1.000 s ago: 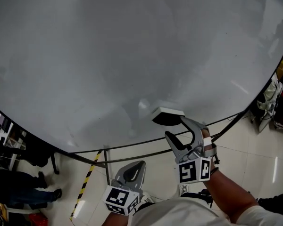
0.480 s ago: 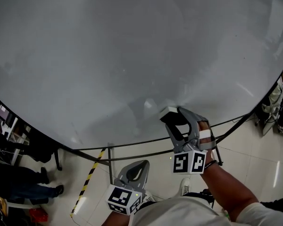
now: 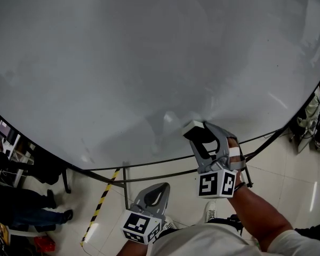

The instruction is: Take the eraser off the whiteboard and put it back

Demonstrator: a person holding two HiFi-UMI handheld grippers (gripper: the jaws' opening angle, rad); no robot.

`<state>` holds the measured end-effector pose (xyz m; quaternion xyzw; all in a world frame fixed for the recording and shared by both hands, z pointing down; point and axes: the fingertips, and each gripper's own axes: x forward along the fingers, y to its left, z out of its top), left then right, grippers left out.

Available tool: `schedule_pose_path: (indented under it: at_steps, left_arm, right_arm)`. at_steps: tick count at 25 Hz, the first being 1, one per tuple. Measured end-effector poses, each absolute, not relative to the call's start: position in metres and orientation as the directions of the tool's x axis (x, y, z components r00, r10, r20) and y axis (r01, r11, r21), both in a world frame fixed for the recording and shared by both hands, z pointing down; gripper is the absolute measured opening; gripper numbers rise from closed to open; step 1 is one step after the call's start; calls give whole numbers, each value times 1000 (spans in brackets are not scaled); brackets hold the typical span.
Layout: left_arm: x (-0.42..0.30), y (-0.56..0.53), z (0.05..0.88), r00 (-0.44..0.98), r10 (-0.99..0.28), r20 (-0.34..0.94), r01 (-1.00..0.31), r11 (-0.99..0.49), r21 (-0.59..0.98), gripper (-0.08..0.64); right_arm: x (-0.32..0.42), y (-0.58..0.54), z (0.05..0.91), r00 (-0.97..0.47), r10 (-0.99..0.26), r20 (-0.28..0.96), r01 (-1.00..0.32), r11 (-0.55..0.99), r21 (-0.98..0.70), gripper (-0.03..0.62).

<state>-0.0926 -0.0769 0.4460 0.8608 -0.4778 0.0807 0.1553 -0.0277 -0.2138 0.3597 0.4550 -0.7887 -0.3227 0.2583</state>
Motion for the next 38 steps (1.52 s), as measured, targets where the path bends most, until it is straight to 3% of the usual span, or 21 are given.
schedule_pose_path:
  at_steps: [7, 12, 20, 26, 32, 38]
  left_arm:
    - [-95, -80, 443, 529, -802, 277, -848, -495, 188, 12]
    - [-95, -84, 430, 536, -808, 246, -843, -498, 201, 12]
    - [-85, -87, 422, 554, -800, 231, -832, -522, 188, 12]
    - [-78, -85, 412, 578, -788, 213, -814, -539, 216, 12]
    - [-79, -82, 406, 581, -792, 190, -812, -549, 198, 12]
    - [-77, -75, 400, 608, -775, 173, -793, -579, 191, 12]
  right_arm:
    - [-25, -189, 361, -533, -828, 176, -610, 520, 597, 242]
    - [-22, -163, 375, -665, -716, 213, -629, 690, 357, 242]
    - [-12, -143, 373, -768, -618, 170, -622, 782, 31, 242]
    - [-6, -128, 367, -855, -513, 75, -515, 824, -235, 243]
    - [3, -105, 367, -900, -434, 44, -432, 872, -231, 243]
    - [16, -87, 382, -913, -395, 106, -409, 893, -190, 243]
